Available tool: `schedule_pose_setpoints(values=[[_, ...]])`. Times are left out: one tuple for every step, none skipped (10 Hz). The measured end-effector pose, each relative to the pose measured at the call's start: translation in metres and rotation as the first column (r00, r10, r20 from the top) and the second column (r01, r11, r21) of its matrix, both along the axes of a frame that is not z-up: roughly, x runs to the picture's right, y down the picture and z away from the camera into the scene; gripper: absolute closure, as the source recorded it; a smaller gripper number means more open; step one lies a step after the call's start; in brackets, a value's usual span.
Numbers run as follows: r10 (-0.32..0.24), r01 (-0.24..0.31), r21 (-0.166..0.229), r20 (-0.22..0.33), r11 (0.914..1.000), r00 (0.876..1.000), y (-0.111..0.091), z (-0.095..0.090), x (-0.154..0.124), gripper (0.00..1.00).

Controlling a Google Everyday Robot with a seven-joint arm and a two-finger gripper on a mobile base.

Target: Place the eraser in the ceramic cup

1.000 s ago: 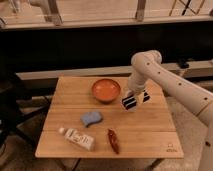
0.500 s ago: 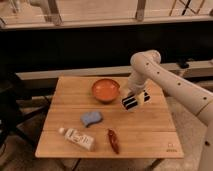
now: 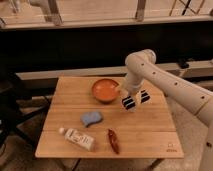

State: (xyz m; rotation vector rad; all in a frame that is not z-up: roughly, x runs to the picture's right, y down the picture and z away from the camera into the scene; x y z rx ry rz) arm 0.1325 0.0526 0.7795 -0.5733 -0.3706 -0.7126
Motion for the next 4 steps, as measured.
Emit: schedule_pose_setpoints(values=[[-0.001,0.001,0.006,0.002,1.0000,1.000,-0.0002,-0.0017,-0.0002,0.20],[-0.001,0.001,0.013,0.003,0.9999,1.000,-0.0007,-0.0039,-0.0001,0.20],[0.004,-0.004,0.020,0.000,0.9998,1.000,-0.0005,-0.0067,0.0018,0.20],[0.011,-0.011,0.029,0.000,0.9995,1.000,-0.0003,-0.0102,0.0033,0.20]])
